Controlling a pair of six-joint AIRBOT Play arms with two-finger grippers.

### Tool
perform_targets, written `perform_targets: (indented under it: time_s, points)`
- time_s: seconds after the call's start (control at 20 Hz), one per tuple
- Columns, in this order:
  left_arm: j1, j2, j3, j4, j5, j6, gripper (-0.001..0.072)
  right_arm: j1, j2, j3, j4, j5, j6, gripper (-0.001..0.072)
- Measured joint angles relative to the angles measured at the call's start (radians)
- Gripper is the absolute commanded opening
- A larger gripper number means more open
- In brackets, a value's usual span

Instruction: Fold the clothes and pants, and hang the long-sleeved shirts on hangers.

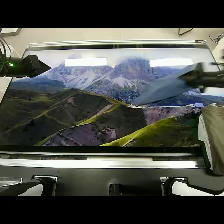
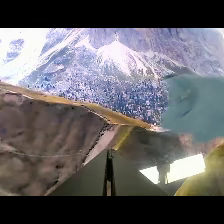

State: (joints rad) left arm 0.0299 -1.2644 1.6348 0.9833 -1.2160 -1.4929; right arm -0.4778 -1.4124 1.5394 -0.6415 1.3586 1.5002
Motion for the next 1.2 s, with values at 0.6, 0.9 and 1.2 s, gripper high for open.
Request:
perform_targets:
  time_s: [0.6, 0.9, 1.2]
  points:
    - [0.000, 0.000, 0.000, 0.000, 0.000, 0.024, 0.0022, -0.582, 0.105, 0.154, -0.034, 0.084, 0.236, 0.0043]
    - [0.000, 0.000, 0.000, 0.000, 0.000, 0.027, 0.0022, -0.745, 0.138, 0.157, -0.161, 0.258, 0.264, 0.0043]
    - [0.000, 0.000, 0.000, -0.013, 0.000, 0.028, 0.0022, -0.779, 0.193, 0.021, -0.594, 0.353, 0.273, 0.0044]
